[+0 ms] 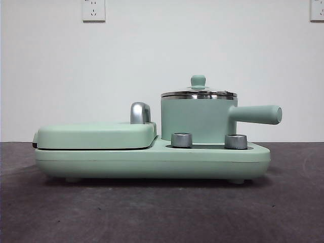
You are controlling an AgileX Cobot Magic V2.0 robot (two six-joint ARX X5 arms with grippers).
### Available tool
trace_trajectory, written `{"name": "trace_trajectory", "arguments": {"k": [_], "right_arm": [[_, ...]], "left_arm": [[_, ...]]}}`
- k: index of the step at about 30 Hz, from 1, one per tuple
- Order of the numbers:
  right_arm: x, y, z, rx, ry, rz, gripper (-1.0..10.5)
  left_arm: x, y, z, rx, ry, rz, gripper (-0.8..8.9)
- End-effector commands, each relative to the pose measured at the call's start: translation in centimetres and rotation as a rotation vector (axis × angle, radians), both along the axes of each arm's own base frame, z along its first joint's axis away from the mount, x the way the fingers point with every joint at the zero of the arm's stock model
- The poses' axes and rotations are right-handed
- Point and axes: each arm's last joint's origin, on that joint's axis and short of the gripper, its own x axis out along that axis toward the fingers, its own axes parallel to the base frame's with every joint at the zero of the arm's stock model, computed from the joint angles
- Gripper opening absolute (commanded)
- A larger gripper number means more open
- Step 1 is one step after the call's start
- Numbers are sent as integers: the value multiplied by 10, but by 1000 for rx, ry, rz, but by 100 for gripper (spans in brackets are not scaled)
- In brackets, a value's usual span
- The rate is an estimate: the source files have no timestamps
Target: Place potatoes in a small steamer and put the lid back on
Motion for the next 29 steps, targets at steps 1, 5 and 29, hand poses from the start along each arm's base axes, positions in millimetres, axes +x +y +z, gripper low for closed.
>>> {"name": "trace_trajectory", "arguments": {"k": [1,5,29], "right_arm": [[0,0,2,8,-11,4,20],[0,0,2,8,-11,4,20],[0,0,2,8,-11,3,20]], "left_arm": [[0,-1,3,-8,-15,-7,6],[0,0,3,-8,-14,-8,6],[25,10,-28,-81,-158,369,6]]}}
